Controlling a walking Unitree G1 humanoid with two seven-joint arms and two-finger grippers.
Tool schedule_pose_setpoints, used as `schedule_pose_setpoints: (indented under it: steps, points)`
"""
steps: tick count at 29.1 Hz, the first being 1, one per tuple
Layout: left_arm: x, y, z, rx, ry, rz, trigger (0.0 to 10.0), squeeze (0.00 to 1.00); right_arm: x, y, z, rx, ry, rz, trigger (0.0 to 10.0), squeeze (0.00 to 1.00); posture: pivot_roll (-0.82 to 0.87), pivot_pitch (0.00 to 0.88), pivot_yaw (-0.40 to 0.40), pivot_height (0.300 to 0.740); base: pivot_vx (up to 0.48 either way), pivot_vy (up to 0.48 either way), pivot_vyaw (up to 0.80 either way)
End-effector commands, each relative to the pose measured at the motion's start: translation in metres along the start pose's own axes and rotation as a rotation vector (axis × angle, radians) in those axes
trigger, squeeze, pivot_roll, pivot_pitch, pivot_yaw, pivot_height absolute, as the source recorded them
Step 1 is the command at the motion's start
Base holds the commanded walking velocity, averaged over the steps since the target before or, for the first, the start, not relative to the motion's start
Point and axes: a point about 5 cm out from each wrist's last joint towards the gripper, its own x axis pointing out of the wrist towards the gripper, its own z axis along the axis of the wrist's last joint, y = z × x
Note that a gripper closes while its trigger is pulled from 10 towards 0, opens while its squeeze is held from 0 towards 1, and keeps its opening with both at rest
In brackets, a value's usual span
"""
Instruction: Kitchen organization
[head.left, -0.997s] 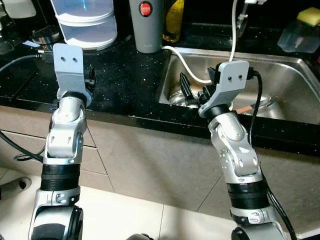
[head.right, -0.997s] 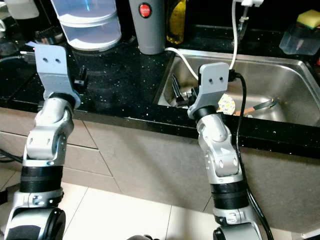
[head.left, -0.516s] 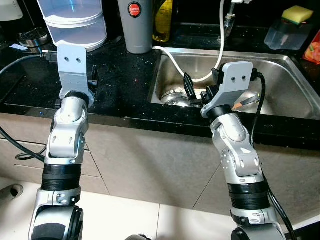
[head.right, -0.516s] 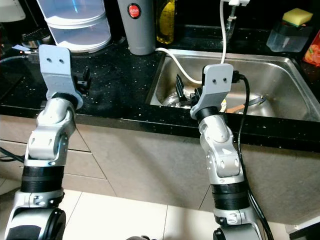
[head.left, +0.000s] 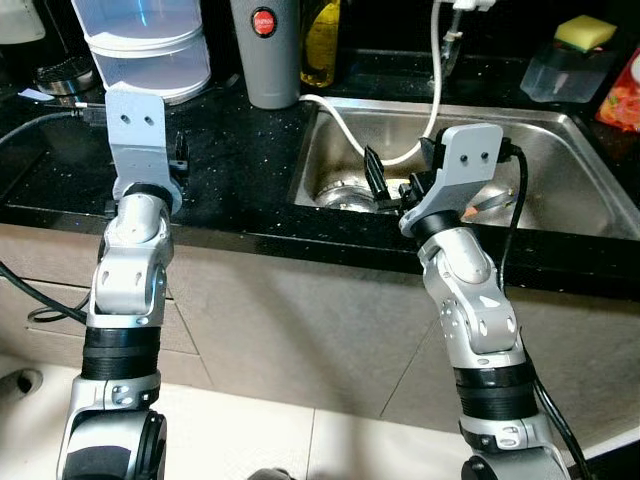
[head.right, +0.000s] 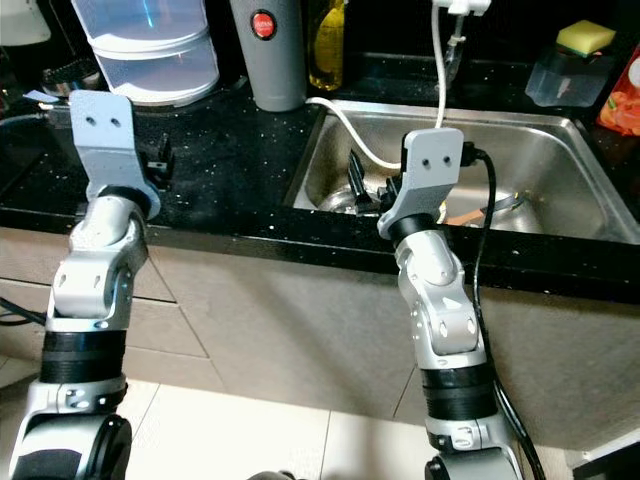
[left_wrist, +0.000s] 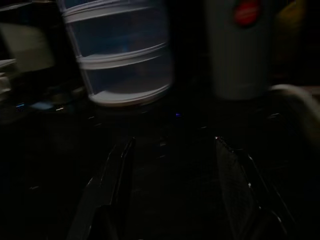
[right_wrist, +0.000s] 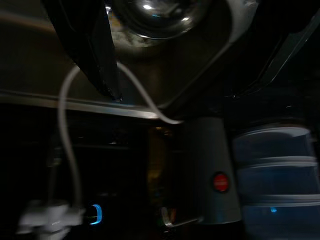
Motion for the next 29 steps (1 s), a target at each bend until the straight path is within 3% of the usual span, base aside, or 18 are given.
schedule_pose_setpoints:
  steps: [1,5,6,9,11,15,17,22,26,27,29]
  points:
    - [-0.009,-0.017,-0.005,-0.062,-0.004,-0.148,10.0,0.0,-0.008,-0.017,-0.016,0.004,0.072,-0.085,10.0,0.0,0.07,0.0,0.008,0.74,0.0,0.0,0.0]
    - [-0.03,-0.05,-0.019,-0.03,-0.005,-0.353,10.0,0.0,-0.021,-0.044,-0.036,-0.047,0.148,-0.254,10.0,0.0,0.06,0.0,0.015,0.74,0.0,0.0,0.0]
    - [-0.03,-0.05,-0.019,-0.03,-0.005,-0.353,10.0,0.0,-0.021,-0.044,-0.036,-0.047,0.148,-0.254,10.0,0.0,0.06,0.0,0.015,0.74,0.0,0.0,0.0]
    - [-0.043,-0.074,-0.021,0.046,-0.06,-0.463,10.0,0.0,-0.038,-0.07,-0.047,-0.073,0.191,-0.413,10.0,0.0,0.05,0.0,0.022,0.74,0.0,0.0,0.0]
    - [-0.045,-0.079,-0.016,0.085,-0.108,-0.482,10.0,0.0,-0.044,-0.075,-0.047,-0.08,0.186,-0.423,10.0,0.0,0.05,0.0,0.029,0.74,0.0,0.0,0.0]
    - [-0.045,-0.076,-0.01,0.164,-0.177,-0.441,10.0,0.0,-0.051,-0.079,-0.046,-0.107,0.16,-0.444,10.0,0.0,0.04,0.002,0.035,0.74,0.0,0.0,0.0]
    - [-0.047,-0.07,-0.003,0.236,-0.259,-0.42,10.0,0.0,-0.06,-0.092,-0.043,-0.118,0.104,-0.535,10.0,0.0,0.04,0.003,0.035,0.74,0.0,0.0,0.0]
    - [-0.051,-0.058,0.0,0.21,-0.277,-0.376,10.0,0.0,-0.06,-0.102,-0.027,-0.107,0.009,-0.557,10.0,0.0,0.04,0.005,0.035,0.74,0.0,0.0,0.0]
    - [-0.059,-0.047,-0.011,0.236,-0.258,-0.361,10.0,0.0,-0.061,-0.114,-0.016,-0.168,-0.048,-0.591,10.0,0.0,0.06,0.006,0.034,0.74,0.0,0.0,0.0]
    - [-0.074,-0.046,-0.025,0.286,-0.23,-0.406,10.0,0.0,-0.068,-0.128,-0.02,-0.249,-0.018,-0.672,10.0,0.0,0.07,0.001,0.016,0.74,0.0,0.0,0.0]
    - [-0.082,-0.046,-0.031,0.302,-0.216,-0.434,10.0,0.0,-0.072,-0.135,-0.023,-0.279,0.001,-0.72,10.0,0.0,0.07,0.001,0.016,0.74,0.0,0.0,0.0]
